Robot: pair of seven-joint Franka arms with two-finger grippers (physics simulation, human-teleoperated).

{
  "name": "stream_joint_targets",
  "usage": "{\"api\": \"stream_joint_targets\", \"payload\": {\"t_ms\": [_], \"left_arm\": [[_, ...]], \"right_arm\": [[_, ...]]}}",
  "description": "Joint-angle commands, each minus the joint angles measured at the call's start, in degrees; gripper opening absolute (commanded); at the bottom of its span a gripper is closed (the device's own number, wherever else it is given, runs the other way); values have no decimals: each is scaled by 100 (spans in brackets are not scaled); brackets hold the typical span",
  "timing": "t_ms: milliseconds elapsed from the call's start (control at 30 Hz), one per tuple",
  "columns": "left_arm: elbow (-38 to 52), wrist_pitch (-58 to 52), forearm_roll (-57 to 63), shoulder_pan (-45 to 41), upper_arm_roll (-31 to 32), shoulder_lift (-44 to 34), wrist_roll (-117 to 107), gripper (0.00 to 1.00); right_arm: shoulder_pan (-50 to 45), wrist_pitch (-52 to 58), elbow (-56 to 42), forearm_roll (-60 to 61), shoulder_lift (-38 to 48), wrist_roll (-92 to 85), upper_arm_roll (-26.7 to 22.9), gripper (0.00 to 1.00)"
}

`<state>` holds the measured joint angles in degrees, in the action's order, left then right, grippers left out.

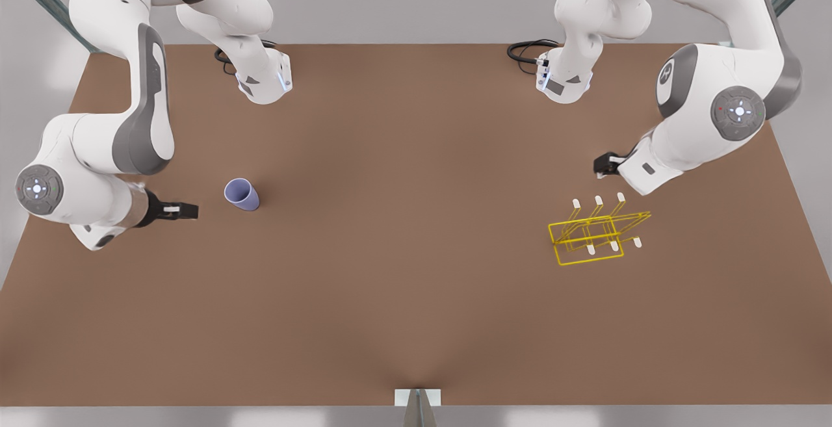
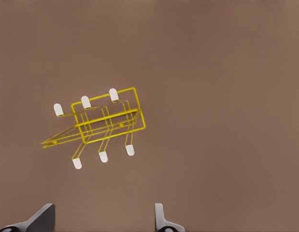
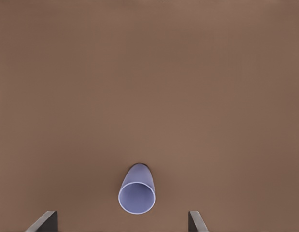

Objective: Place the cup on the cup holder

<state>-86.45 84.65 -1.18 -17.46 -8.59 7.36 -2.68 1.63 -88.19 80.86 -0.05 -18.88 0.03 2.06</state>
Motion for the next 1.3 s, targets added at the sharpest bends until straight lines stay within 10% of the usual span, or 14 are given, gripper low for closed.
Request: {"api": "stream_joint_targets", "payload": {"t_ms": [0,133,367,1267], "left_arm": [[5,588,65,5,-2,2,-294,100],[-21,482,56,5,-11,11,-260,100],[14,412,48,93,-55,90,-241,100],[-47,-194,-40,93,-73,204,-268,100]], "right_arm": [[-40,-717,-27,-30,51,85,14,100],[-48,-638,113,-39,314,164,40,100],[75,-1552,2539,22,1308,1421,1464,100],[224,-4162,5194,-346,1071,1289,1086,98]]}}
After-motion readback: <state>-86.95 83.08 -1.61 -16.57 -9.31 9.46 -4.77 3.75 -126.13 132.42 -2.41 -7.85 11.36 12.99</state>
